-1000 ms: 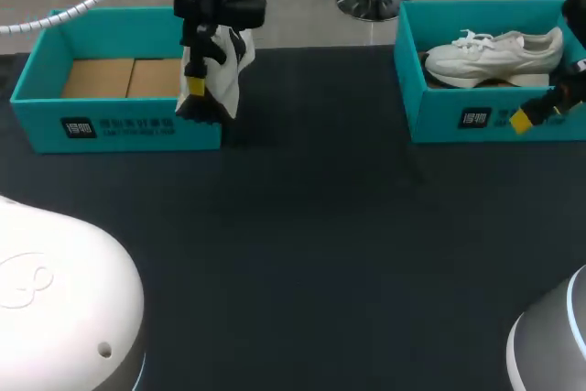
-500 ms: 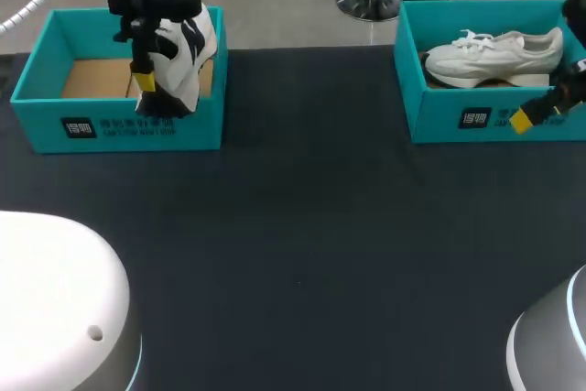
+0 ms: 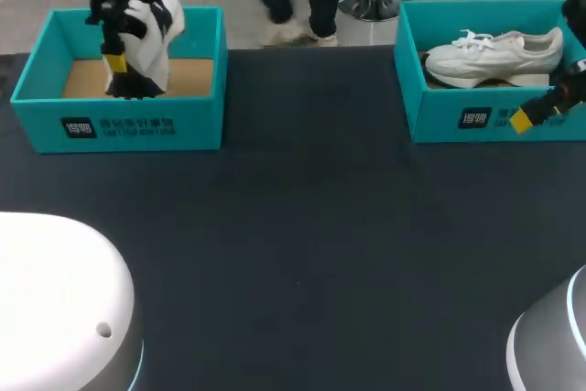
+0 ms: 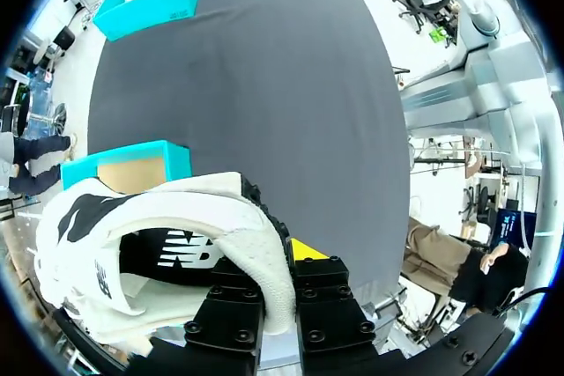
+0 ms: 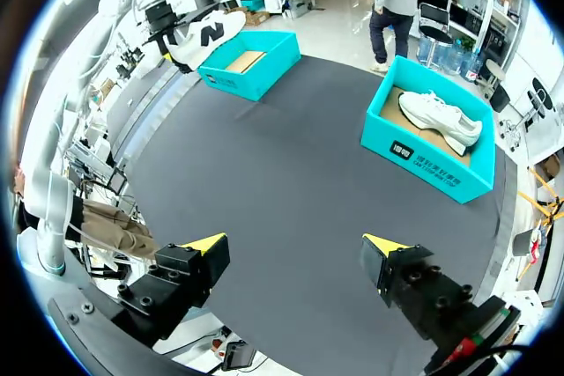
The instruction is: Take the shoe out of the shoebox, open the shoe tongue, remove and reinsert the insole, then place the shoe into the shoebox
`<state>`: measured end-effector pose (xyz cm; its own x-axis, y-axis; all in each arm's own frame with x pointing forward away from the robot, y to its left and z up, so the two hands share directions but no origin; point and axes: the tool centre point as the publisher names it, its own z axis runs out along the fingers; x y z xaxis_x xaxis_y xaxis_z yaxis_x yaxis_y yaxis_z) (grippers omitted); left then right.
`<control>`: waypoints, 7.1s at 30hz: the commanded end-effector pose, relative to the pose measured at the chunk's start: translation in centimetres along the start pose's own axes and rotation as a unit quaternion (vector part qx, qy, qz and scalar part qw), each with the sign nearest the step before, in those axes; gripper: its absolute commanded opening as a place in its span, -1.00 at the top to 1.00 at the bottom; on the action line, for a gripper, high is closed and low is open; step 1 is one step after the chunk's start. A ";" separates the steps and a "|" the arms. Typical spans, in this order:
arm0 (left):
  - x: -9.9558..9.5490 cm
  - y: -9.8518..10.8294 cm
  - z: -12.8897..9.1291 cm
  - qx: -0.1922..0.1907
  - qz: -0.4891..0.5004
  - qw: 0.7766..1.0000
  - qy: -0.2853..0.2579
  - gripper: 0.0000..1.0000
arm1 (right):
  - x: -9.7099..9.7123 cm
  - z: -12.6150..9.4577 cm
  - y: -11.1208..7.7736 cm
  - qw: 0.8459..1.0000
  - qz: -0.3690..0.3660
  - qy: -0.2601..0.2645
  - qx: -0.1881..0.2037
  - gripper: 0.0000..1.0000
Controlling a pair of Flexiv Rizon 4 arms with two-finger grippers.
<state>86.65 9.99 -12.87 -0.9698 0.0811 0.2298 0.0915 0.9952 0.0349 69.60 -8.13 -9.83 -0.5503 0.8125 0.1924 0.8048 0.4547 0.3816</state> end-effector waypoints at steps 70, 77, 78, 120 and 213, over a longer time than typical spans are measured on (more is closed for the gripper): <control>-10.2 20.9 4.5 -0.178 0.808 0.562 -0.011 1.00 | -0.1 0.1 0.3 1.000 0.001 0.000 0.003 -1.00; -10.2 20.9 4.5 -0.178 0.808 0.562 -0.011 1.00 | -0.1 0.1 0.3 1.000 0.001 0.000 0.003 -1.00; -10.2 20.9 4.5 -0.178 0.808 0.562 -0.011 1.00 | -0.1 0.1 0.3 1.000 0.001 0.000 0.003 -1.00; -17.1 22.1 3.5 -0.197 0.700 0.687 -0.016 1.00 | -0.1 0.1 0.3 1.000 0.001 0.000 0.003 -1.00; -22.4 19.6 15.3 -0.206 0.692 0.692 0.000 1.00 | -0.1 0.1 0.3 1.000 0.001 0.000 0.003 -1.00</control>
<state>106.30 28.47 -31.26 0.1115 0.9411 0.3191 0.9893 -0.1355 0.0540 69.60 -8.13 -9.83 -0.5502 0.8126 0.1924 0.8048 0.4546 0.3816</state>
